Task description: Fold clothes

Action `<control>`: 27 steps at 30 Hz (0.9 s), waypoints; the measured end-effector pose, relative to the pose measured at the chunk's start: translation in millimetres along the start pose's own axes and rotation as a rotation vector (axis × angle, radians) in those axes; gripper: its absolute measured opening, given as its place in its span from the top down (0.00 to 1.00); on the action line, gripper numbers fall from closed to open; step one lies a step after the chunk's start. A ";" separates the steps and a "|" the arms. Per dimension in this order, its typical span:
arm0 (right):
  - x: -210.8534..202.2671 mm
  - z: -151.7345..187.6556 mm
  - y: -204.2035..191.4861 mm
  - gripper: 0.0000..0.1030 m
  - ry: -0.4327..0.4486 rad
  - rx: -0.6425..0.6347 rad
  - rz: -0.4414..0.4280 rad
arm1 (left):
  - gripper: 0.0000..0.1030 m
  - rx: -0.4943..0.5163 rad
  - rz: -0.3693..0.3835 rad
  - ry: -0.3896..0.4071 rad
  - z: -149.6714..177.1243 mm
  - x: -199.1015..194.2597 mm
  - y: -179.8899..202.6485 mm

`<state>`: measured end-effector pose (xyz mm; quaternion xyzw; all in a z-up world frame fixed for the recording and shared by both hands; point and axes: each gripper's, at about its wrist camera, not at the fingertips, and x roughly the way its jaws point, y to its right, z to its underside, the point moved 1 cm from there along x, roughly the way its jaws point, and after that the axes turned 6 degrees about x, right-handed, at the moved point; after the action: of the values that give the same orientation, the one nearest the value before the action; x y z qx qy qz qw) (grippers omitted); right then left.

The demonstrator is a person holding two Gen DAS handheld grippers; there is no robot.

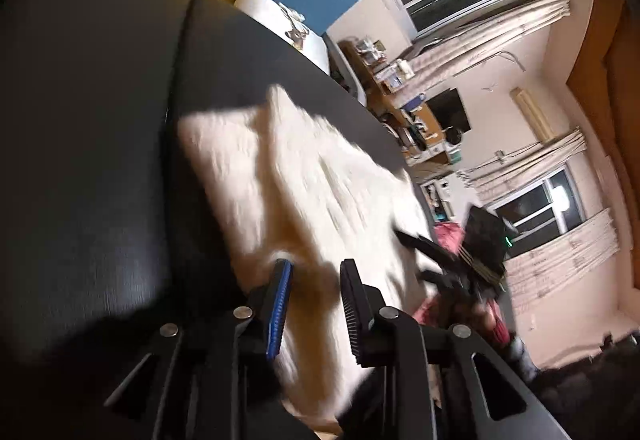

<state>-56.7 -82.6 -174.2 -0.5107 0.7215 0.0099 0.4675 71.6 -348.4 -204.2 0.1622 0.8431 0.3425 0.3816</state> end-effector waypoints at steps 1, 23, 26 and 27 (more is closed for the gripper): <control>0.8 0.5 -0.6 0.00 0.002 -0.012 0.006 | 0.76 0.000 -0.001 -0.016 -10.0 7.3 -1.8; -4.1 18.9 11.3 0.00 0.030 -0.180 -0.119 | 0.71 0.019 0.003 -0.141 -87.6 45.0 -33.6; -2.9 17.7 9.0 0.00 0.015 -0.185 -0.101 | 0.71 0.010 0.021 -0.164 -93.6 60.3 -35.4; -3.3 15.3 9.3 0.00 0.000 -0.179 -0.097 | 0.71 0.012 0.027 -0.169 -94.4 63.6 -35.0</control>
<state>-53.3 -68.3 -184.9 -0.5850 0.6920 0.0519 0.4199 -41.8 -382.1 -217.9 0.2044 0.8075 0.3279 0.4458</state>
